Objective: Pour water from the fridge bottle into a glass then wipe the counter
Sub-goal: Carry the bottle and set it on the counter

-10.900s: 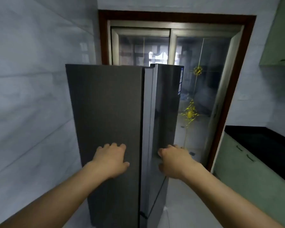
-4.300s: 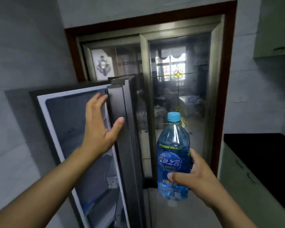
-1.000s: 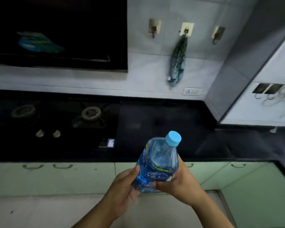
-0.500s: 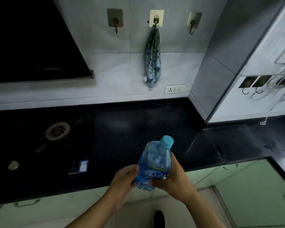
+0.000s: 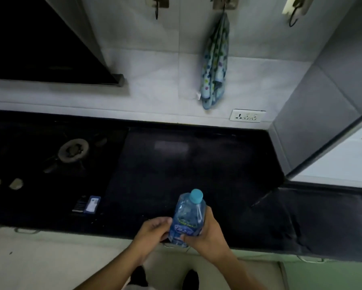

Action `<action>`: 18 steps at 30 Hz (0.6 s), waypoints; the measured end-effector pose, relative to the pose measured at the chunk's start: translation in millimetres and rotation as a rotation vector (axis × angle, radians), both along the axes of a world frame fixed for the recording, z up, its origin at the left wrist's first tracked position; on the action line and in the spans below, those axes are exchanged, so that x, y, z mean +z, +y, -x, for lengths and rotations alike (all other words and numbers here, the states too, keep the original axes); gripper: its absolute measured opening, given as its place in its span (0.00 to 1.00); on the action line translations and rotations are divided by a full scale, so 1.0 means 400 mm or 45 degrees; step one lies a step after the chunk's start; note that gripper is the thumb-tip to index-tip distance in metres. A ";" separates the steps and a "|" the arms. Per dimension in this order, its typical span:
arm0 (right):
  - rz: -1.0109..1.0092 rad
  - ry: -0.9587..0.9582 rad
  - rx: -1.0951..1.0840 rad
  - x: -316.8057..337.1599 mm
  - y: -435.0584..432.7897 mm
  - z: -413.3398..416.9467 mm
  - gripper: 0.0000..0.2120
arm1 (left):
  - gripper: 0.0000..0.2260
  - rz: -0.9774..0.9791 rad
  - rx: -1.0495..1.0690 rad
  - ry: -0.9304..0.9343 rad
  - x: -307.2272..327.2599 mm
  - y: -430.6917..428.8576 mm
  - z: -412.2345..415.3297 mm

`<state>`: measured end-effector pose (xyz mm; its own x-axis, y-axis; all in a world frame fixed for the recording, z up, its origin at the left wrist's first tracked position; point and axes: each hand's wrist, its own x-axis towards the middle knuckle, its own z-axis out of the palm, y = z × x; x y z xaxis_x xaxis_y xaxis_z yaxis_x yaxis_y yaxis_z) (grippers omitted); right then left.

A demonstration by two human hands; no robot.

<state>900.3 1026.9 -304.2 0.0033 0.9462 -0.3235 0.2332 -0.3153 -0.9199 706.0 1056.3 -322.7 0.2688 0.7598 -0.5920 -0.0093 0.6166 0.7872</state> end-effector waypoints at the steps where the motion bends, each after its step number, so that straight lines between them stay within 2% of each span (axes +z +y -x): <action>1: 0.014 -0.010 0.008 -0.014 0.006 -0.004 0.42 | 0.16 0.036 0.007 0.009 -0.010 0.002 -0.003; 6: 0.042 -0.095 0.043 -0.047 0.045 -0.008 0.43 | 0.13 0.135 0.028 0.055 -0.040 0.032 -0.020; 14: -0.056 -0.227 -0.012 -0.102 0.215 -0.018 0.42 | 0.11 0.132 0.076 0.071 -0.077 0.218 -0.075; 18: -0.043 -0.263 -0.057 -0.119 0.286 -0.017 0.45 | 0.09 0.103 0.090 0.161 -0.077 0.310 -0.101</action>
